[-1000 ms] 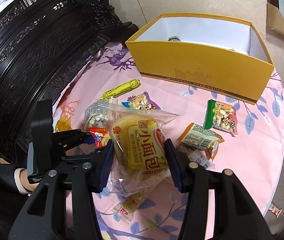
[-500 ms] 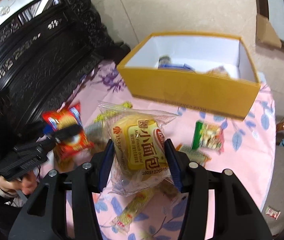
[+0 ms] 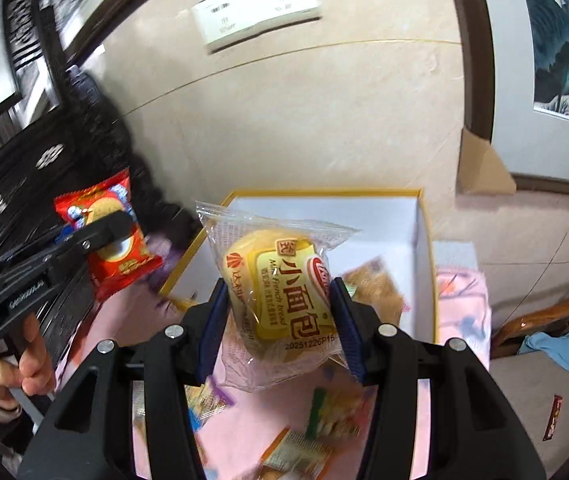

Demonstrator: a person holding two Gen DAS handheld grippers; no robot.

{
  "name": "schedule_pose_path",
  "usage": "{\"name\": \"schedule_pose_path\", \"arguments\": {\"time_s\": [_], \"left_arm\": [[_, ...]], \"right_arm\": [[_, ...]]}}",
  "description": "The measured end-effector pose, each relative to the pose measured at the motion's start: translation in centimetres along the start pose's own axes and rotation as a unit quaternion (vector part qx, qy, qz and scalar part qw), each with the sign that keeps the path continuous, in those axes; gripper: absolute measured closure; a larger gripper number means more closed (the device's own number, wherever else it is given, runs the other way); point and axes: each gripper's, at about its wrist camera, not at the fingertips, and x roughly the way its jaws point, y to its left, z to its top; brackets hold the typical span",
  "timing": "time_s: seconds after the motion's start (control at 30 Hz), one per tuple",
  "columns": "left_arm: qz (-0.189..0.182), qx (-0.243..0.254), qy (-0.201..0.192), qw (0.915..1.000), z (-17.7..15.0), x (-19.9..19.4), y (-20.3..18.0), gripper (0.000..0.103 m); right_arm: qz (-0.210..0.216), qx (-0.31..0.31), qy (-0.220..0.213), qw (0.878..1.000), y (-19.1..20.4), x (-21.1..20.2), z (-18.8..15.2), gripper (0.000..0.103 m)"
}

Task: Organize snacks
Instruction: 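Carry the bun bag to the yellow box with the right gripper while the left drops the red bag in, then grasp the brown bread bag with the right gripper while the left grasps the long grain bar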

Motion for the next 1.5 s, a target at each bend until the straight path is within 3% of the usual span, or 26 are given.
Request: {"name": "schedule_pose_path", "arguments": {"time_s": [0.23, 0.37, 0.4, 0.43, 0.53, 0.63, 0.8, 1.27, 1.5], "left_arm": [[0.004, -0.001, -0.001, 1.0000, 1.4, 2.2, 0.7, 0.079], [0.010, 0.004, 0.003, 0.9999, 1.8, 3.6, 0.7, 0.079], [0.015, 0.005, 0.004, 0.9999, 1.9, 4.0, 0.7, 0.074], [0.024, 0.004, 0.006, 0.9997, 2.2, 4.5, 0.8, 0.059], [0.029, -0.002, -0.003, 0.9996, 3.0, 4.9, 0.9, 0.045], [0.035, 0.001, -0.020, 0.9992, 3.4, 4.3, 0.8, 0.030], [0.033, -0.016, -0.028, 0.9989, 2.3, 2.1, 1.0, 0.019], [0.049, -0.034, 0.029, 0.9978, -6.2, -3.6, 1.6, 0.016], [0.065, -0.052, 0.069, 0.9941, -10.0, -5.4, 2.2, 0.016]], "right_arm": [[-0.035, 0.014, 0.009, 0.999, -2.1, 5.1, 2.7, 0.050], [-0.042, 0.033, 0.016, 0.998, -2.8, 6.0, 3.4, 0.049], [-0.043, 0.035, 0.015, 0.998, -2.8, 5.9, 3.4, 0.048], [-0.042, 0.037, 0.014, 0.998, -2.9, 5.7, 3.4, 0.048], [-0.034, 0.037, 0.014, 0.999, -2.8, 4.6, 2.8, 0.047], [-0.026, 0.034, 0.023, 0.999, -2.6, 3.1, 1.0, 0.046], [-0.018, 0.035, 0.060, 0.997, -2.3, 1.6, -3.6, 0.046], [0.037, -0.014, 0.182, 0.982, 1.0, -0.7, -17.3, 0.045], [0.051, -0.090, 0.213, 0.972, 2.6, 0.1, -19.3, 0.045]]}}
